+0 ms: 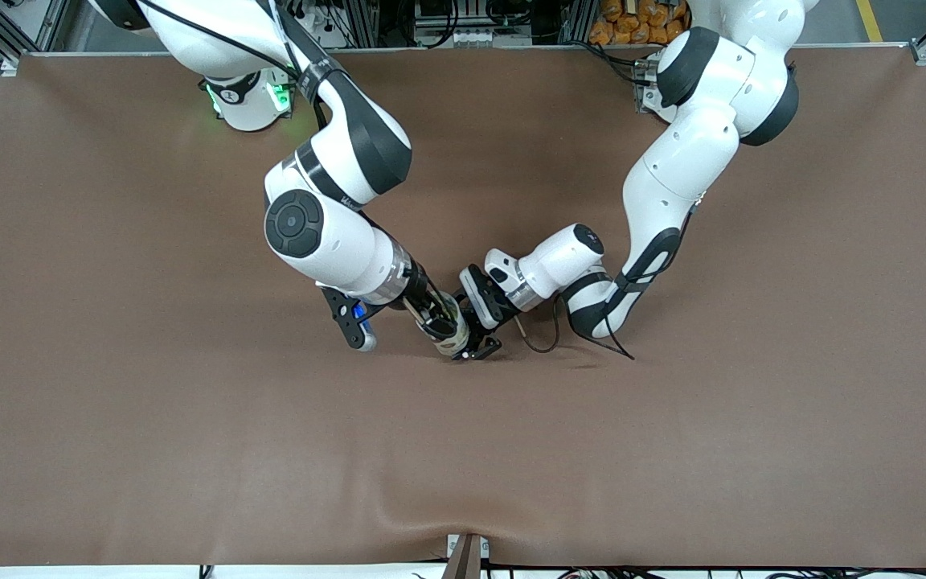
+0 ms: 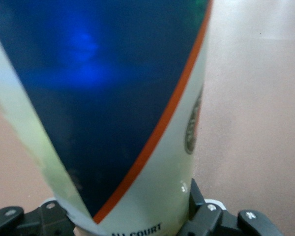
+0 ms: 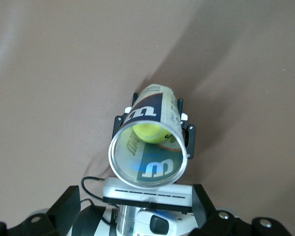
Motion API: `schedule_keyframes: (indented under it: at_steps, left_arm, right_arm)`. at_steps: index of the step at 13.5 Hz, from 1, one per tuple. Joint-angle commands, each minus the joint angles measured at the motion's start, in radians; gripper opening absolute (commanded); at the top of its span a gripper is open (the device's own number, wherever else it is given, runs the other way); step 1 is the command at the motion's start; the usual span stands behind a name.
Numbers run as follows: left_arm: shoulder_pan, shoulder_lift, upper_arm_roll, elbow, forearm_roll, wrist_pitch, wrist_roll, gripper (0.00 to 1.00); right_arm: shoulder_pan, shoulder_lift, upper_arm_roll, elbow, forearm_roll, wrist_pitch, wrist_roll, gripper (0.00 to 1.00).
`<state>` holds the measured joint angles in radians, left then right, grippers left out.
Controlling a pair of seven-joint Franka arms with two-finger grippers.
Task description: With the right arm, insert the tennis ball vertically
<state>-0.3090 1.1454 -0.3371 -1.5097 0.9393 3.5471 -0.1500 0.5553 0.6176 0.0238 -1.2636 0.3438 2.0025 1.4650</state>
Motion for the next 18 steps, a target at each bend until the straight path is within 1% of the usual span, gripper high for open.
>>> schedule_keyframes:
  at_steps: [1, 3, 5, 9, 11, 12, 13, 14, 15, 16, 17, 18]
  left_arm:
    - [0.002, 0.005, -0.003, 0.006, 0.010, 0.007, 0.000, 0.83]
    - [0.001, 0.005, -0.003, 0.006, 0.009, 0.007, 0.000, 0.83]
    - [0.001, 0.005, -0.003, 0.005, 0.009, 0.007, 0.000, 0.83]
    - [0.001, 0.007, -0.003, 0.003, 0.010, 0.007, 0.000, 0.83]
    - [0.001, 0.007, -0.003, 0.003, 0.009, 0.007, 0.000, 0.83]
    - [0.001, 0.010, -0.003, 0.003, 0.010, 0.007, 0.000, 0.84]
    - [-0.002, 0.014, -0.003, 0.005, 0.007, 0.007, 0.000, 0.84]
    - [-0.004, 0.016, -0.003, 0.006, 0.006, 0.007, 0.000, 0.84]
    - [-0.004, 0.016, -0.003, 0.008, 0.006, 0.007, 0.000, 0.84]
    - [-0.004, 0.016, -0.003, 0.006, 0.006, 0.007, 0.000, 0.84]
    - [-0.004, 0.016, -0.003, 0.006, 0.006, 0.007, 0.000, 0.85]
    - [-0.002, 0.016, -0.003, 0.006, 0.007, 0.007, 0.000, 0.86]
  right_arm:
    - [-0.020, -0.015, -0.010, 0.020, -0.034, -0.076, 0.000, 1.00]
    - [-0.092, -0.028, -0.005, 0.021, -0.057, -0.105, -0.047, 1.00]
    - [-0.174, -0.058, -0.005, 0.021, -0.057, -0.140, -0.215, 1.00]
    - [-0.329, -0.081, -0.005, 0.018, -0.060, -0.166, -0.495, 1.00]
    - [-0.420, -0.085, 0.001, 0.020, -0.063, -0.255, -0.657, 1.00]
    - [-0.445, -0.091, -0.001, 0.020, -0.069, -0.271, -0.713, 1.00]
    - [-0.463, -0.110, -0.005, 0.020, -0.084, -0.277, -0.725, 1.00]
    - [-0.509, -0.134, 0.008, 0.020, -0.121, -0.287, -0.735, 1.00]
    - [-0.532, -0.147, 0.028, 0.020, -0.152, -0.325, -0.776, 1.00]
    - [-0.540, -0.159, 0.036, 0.027, -0.199, -0.365, -0.860, 1.00]
    - [-0.540, -0.170, 0.042, 0.061, -0.228, -0.384, -0.965, 1.00]
    - [-0.541, -0.174, 0.044, 0.075, -0.229, -0.392, -1.010, 1.00]
